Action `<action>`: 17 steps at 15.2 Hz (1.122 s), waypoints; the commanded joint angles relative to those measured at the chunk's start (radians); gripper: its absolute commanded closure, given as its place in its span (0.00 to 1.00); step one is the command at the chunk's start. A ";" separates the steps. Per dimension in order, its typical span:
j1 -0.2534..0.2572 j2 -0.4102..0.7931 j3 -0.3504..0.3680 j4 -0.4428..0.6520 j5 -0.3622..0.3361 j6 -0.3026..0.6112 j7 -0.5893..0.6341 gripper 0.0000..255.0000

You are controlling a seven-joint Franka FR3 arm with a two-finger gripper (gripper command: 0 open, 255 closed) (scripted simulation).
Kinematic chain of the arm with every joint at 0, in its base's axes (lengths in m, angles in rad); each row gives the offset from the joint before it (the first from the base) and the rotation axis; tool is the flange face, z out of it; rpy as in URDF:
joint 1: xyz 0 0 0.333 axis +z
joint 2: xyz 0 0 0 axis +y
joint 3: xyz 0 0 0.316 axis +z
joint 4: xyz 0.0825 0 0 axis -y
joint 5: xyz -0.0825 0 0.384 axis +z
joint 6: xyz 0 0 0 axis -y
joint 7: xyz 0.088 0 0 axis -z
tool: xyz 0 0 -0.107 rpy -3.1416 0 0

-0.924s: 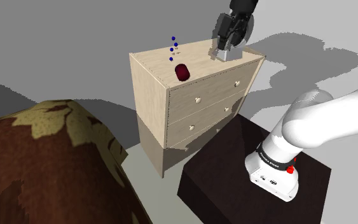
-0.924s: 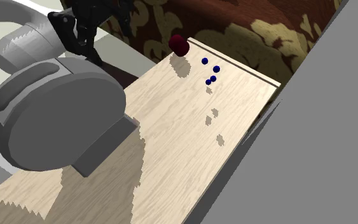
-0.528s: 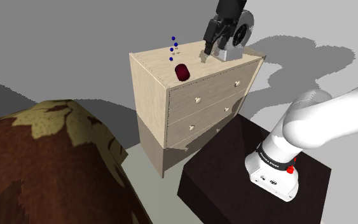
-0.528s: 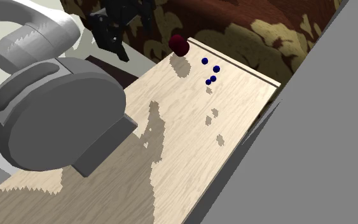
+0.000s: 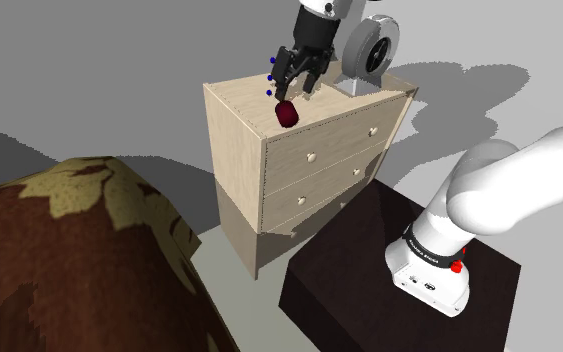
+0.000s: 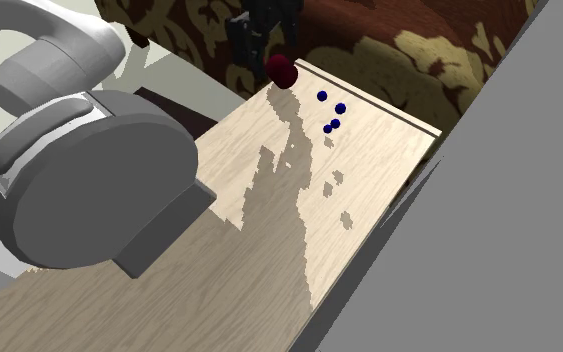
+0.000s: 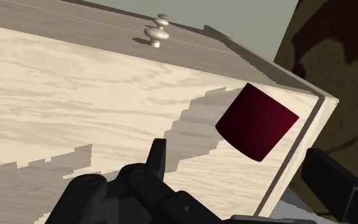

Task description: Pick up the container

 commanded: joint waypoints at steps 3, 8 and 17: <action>0.007 0.041 0.034 -0.003 0.012 0.065 0.036 0.00; 0.010 0.048 0.041 -0.065 0.019 0.133 0.032 0.00; 0.010 0.050 0.041 -0.070 0.019 0.140 0.031 1.00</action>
